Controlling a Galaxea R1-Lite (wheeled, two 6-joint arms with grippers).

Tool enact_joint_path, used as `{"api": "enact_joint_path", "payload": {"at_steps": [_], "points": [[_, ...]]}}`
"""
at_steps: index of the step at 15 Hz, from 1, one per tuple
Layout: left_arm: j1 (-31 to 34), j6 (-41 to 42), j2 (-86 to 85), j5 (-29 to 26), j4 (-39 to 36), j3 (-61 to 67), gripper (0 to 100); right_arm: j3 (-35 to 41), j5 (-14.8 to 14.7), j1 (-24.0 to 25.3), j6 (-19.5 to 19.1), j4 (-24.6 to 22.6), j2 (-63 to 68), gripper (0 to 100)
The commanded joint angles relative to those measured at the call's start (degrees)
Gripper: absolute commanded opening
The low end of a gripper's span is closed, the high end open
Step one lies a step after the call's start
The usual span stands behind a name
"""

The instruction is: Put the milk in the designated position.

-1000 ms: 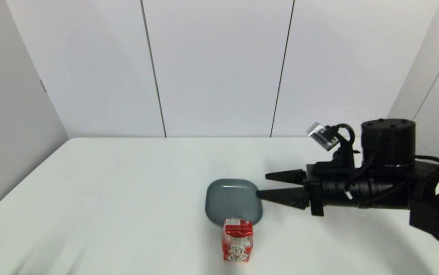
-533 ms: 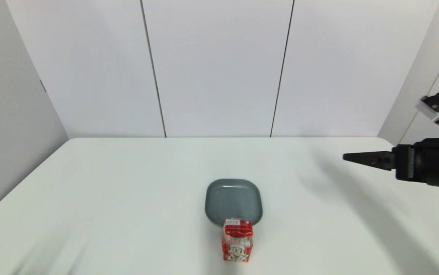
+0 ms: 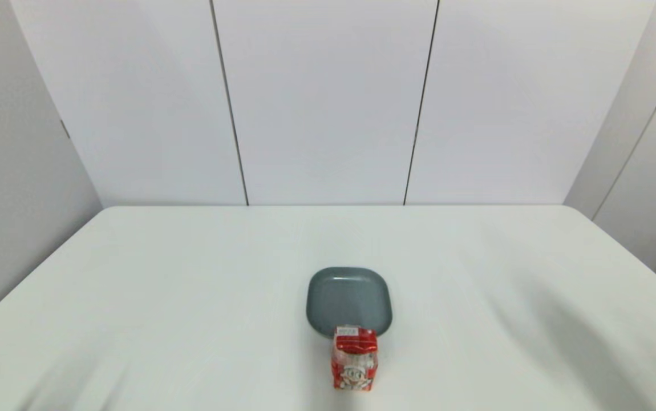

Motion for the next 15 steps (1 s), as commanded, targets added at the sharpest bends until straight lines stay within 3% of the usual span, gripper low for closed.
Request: {"api": "enact_joint_path", "payload": {"at_steps": [1,5,8,13,14,15], "points": [[0.0,0.0,0.1,0.0,-0.1,0.0,100,14.6,-0.7,2.0,1.5,-5.2,-21.5,100],[0.0,0.0,0.1,0.0,-0.1,0.0,100,21.4,-4.3,2.1,1.7,-5.0,-32.9,100],[0.0,0.0,0.1,0.0,-0.1,0.0,100,28.4,-5.1,1.8,1.2,-4.5,-38.6,100],[0.0,0.0,0.1,0.0,0.1,0.0,100,28.4,-5.6,1.8,3.1,-3.3,-40.1,100],[0.0,0.0,0.1,0.0,-0.1,0.0,100,28.4,-8.3,1.8,2.9,-3.5,-40.1,100],[0.0,0.0,0.1,0.0,-0.1,0.0,100,28.4,-12.9,1.8,2.1,-3.2,-40.1,100]]}}
